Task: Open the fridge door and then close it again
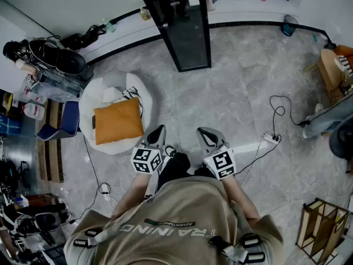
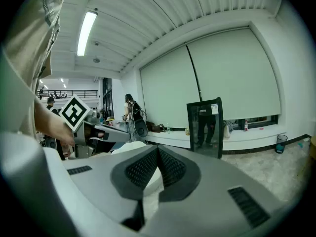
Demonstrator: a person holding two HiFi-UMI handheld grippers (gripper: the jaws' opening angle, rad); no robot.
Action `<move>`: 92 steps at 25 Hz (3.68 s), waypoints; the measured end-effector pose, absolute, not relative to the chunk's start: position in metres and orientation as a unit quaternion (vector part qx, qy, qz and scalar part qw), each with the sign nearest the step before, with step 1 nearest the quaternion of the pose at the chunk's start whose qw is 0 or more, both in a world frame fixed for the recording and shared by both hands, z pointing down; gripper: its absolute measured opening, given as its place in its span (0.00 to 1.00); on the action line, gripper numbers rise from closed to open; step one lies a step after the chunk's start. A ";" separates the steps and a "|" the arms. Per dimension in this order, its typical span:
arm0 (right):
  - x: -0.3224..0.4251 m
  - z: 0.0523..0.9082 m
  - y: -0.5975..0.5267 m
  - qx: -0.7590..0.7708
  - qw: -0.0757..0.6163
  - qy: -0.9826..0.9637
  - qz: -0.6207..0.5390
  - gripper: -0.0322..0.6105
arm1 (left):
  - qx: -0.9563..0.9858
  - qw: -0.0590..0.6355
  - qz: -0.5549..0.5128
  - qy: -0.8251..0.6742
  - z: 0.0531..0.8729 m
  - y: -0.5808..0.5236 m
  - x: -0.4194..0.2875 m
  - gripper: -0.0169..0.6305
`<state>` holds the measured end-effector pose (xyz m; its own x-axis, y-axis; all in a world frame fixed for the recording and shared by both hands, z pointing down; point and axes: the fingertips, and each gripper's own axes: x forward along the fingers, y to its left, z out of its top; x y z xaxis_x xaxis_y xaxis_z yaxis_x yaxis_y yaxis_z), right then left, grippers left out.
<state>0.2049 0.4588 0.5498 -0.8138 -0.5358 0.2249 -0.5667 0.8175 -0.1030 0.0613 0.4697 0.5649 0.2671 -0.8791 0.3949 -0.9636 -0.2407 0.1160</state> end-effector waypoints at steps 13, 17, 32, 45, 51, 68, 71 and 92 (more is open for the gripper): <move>0.192 0.543 0.438 0.311 0.089 -0.943 0.082 0.04 | 0.783 0.179 0.121 -0.584 0.573 0.445 0.042 0.03; 0.185 0.545 0.422 0.315 0.098 -0.940 0.084 0.04 | 0.785 0.177 0.116 -0.582 0.572 0.425 0.032 0.03; 0.059 0.518 0.321 0.317 0.104 -0.940 0.066 0.04 | 0.801 0.165 0.109 -0.565 0.546 0.316 -0.086 0.03; -0.027 0.528 0.276 0.335 0.139 -0.929 0.066 0.04 | 0.826 0.167 0.099 -0.529 0.563 0.252 -0.161 0.03; -0.060 0.528 0.272 0.319 0.147 -0.934 0.064 0.04 | 0.824 0.190 0.079 -0.527 0.574 0.249 -0.185 0.03; -0.082 0.542 0.214 0.279 0.136 -0.948 0.075 0.04 | 0.802 0.189 0.109 -0.556 0.587 0.214 -0.203 0.03; -0.084 0.542 0.190 0.273 0.128 -0.951 0.070 0.04 | 0.797 0.177 0.122 -0.564 0.580 0.187 -0.213 0.03; -0.036 0.539 -0.017 0.256 0.094 -0.960 0.061 0.04 | 0.772 0.152 0.128 -0.604 0.547 0.002 -0.174 0.03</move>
<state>-0.0363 -0.0172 0.5391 -0.8510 -0.4810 0.2108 -0.5037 0.8611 -0.0687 -0.1737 0.0019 0.5468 0.2387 -0.8929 0.3818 -0.9710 -0.2250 0.0808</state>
